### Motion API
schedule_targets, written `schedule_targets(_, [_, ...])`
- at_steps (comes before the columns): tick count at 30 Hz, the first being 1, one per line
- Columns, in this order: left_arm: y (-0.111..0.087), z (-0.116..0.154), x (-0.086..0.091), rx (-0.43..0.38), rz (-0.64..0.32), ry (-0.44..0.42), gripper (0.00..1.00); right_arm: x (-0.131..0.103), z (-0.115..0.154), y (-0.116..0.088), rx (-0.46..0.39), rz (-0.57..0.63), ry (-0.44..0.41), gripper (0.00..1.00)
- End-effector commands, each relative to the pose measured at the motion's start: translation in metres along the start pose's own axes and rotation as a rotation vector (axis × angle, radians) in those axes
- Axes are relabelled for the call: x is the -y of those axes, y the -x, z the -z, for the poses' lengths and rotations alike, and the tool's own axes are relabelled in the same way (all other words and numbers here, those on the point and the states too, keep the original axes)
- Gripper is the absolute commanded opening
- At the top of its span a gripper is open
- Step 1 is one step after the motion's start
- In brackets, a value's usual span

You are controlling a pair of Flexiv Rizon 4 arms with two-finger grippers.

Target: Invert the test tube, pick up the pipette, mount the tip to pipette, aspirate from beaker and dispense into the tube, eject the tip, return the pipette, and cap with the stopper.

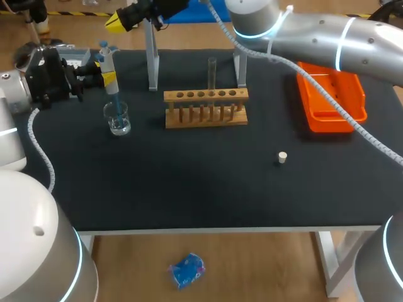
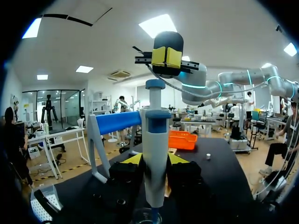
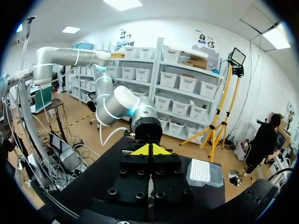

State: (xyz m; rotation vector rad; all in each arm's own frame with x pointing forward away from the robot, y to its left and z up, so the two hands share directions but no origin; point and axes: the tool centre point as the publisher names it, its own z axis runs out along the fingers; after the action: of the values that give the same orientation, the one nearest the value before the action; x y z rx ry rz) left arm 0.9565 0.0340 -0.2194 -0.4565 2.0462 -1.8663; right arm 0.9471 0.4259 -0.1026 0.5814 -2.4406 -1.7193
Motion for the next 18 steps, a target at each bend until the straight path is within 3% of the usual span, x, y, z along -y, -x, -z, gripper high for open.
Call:
schedule_targets(1, [0.000,0.000,0.000,0.001,-0.001,-0.002,0.00,0.008,-0.014,0.014,-0.027,-0.002,0.019,0.00])
schedule_targets(9, [0.000,0.000,0.000,0.001,-0.001,-0.002,0.00,0.015,-0.027,0.022,-0.078,-0.019,0.105,0.00])
schedule_targets(18, [0.000,0.000,0.000,0.001,-0.001,-0.002,0.00,0.017,-0.033,0.026,-0.109,-0.024,0.124,0.00])
